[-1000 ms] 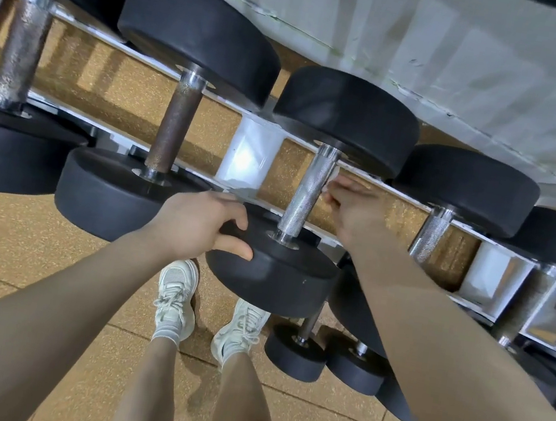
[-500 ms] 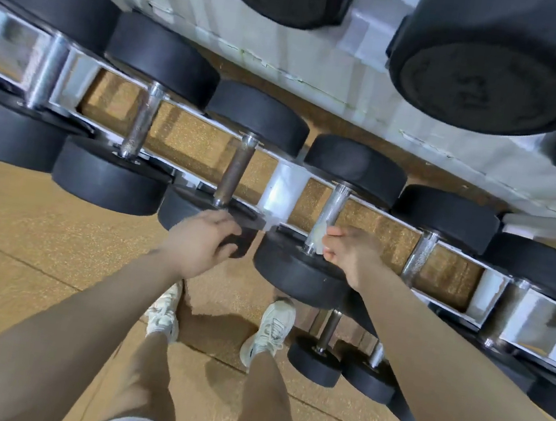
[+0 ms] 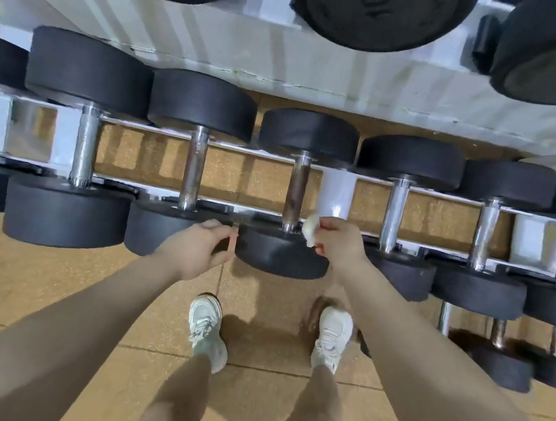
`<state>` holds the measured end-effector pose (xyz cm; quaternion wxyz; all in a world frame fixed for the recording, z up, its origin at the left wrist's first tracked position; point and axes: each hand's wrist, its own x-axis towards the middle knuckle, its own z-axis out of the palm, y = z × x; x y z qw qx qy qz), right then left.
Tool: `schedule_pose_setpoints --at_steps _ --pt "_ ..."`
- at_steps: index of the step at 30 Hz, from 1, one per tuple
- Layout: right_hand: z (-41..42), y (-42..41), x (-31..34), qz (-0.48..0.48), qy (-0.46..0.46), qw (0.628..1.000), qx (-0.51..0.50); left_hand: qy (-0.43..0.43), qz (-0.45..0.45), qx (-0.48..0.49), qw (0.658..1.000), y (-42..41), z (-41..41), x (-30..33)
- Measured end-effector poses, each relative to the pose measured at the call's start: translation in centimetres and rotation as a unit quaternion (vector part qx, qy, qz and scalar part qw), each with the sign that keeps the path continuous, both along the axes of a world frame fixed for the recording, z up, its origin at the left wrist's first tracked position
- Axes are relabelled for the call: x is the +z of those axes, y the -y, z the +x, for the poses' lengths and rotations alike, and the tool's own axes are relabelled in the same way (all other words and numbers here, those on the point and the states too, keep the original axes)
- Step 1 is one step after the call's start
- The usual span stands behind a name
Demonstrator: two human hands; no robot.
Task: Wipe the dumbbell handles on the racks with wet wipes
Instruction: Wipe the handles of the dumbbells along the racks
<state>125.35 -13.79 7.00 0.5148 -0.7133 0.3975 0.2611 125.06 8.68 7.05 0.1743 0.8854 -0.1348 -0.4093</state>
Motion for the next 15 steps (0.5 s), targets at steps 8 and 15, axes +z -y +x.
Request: schedule_pose_setpoints --at_steps 8,15 --pt "2.5 -1.7 -3.3 -0.263 0.156 0.912 0.273 0.069 -0.068 -0.082 0.992 0.0 2.3 -4.8" --pt "7.4 -2.2 -8.2 -0.409 0.306 0.749 0.423 0.110 -0.130 -0.100 0.980 1.6 4.3 -8.8"
